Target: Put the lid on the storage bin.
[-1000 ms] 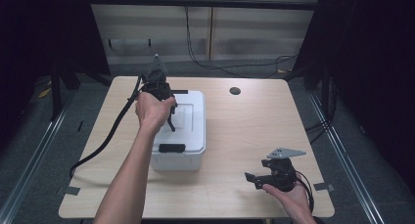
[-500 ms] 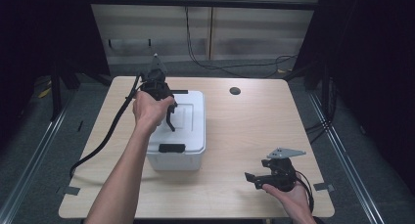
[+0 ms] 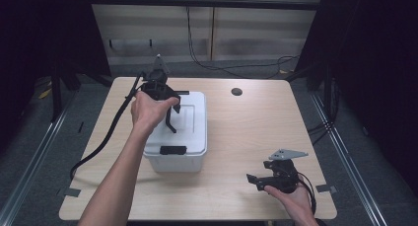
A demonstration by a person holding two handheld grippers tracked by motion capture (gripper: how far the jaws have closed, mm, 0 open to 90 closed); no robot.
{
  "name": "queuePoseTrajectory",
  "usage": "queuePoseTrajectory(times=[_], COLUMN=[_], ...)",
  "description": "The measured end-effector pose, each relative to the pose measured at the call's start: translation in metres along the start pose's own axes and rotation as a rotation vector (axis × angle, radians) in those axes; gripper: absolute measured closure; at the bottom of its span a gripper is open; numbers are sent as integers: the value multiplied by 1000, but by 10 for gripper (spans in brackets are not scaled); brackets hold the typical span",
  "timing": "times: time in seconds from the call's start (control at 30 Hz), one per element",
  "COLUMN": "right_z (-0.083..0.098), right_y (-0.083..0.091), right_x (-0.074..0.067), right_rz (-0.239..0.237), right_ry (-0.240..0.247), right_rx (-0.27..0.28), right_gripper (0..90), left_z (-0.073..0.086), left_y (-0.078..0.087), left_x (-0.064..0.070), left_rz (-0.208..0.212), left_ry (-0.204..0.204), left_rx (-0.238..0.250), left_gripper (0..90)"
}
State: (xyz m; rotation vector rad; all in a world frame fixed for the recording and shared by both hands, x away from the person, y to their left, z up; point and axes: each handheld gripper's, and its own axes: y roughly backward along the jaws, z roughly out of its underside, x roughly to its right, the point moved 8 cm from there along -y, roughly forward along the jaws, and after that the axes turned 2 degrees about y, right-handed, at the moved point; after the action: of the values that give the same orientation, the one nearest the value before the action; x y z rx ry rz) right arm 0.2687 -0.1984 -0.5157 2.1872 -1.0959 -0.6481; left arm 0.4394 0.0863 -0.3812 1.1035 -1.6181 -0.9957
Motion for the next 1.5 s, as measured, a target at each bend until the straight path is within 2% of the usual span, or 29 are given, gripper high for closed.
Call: queuePoseTrajectory(times=[0.1, 0.2, 0.37, 0.4, 0.43, 0.47, 0.53, 0.57, 0.63, 0.7, 0.73, 0.83, 0.87, 0.93, 1.0, 1.07, 1.3, 1.4, 1.5], right_z=[0, 0, 0, 0, 0, 0, 0, 0, 0, 0, 0, 0, 0, 0, 0, 0, 0, 0, 0], right_y=[0, 0, 0, 0, 0, 0, 0, 0, 0, -1, -1, -1, -1, -1, -1, -1, -1, -1, -1], right_x=[0, 0, 0, 0, 0, 0, 0, 0, 0, 1, 1, 1, 1, 1, 1, 1, 1, 1, 2], right_rz=[0, 3, 3, 3, 3, 3, 4, 4, 5, 5, 6, 8, 9, 11, 10, 9, 9, 9, 9], right_ry=[0, -2, 0, -1, -1, -2, -3, -3, -7, -6, -7, -8, -11, -12, -11, -9, -9, -11, -10], right_rx=[0, 0, 0, -1, -1, -2, -1, -1, -1, 0, 0, 0, -1, -1, -1, -5, -4, -4, -2], right_gripper=[159, 159, 159, 159, 159, 159, 159, 159, 158, 158, 158, 159, 159, 159, 159, 159, 159, 158, 158], left_z=[-1, -1, 0, 0, 1, 1, 1, 2, 3, 4, 4, 6, 7, 11, 14, 16, 29, 34, 39], left_y=[3, 4, 9, 9, 10, 11, 11, 13, 16, 22, 22, 31, 33, 35, 37, 38, 38, 39, 37], left_x=[-2, 0, 2, 2, 0, -4, -7, -16, -23, -31, -31, -42, -46, -51, -55, -59, -75, -81, -90], left_rz=[12, 30, 104, 136, 153, 160, 163, 163, 176, 187, 187, 215, 208, 202, 217, 226, 227, 237, 249], left_ry=[-20, -18, -64, -76, -73, -88, -88, -82, -86, -121, -121, -147, -152, -162, -192, -191, -258, -280, -253], left_rx=[12, 21, 34, 39, 40, 51, 59, 66, 83, 108, 108, 148, 158, 142, 158, 175, 184, 221, 244], left_gripper=[332, 275, 202, 185, 180, 180, 177, 177, 177, 175, 173, 172, 172, 186, 198, 198, 198, 199, 198])
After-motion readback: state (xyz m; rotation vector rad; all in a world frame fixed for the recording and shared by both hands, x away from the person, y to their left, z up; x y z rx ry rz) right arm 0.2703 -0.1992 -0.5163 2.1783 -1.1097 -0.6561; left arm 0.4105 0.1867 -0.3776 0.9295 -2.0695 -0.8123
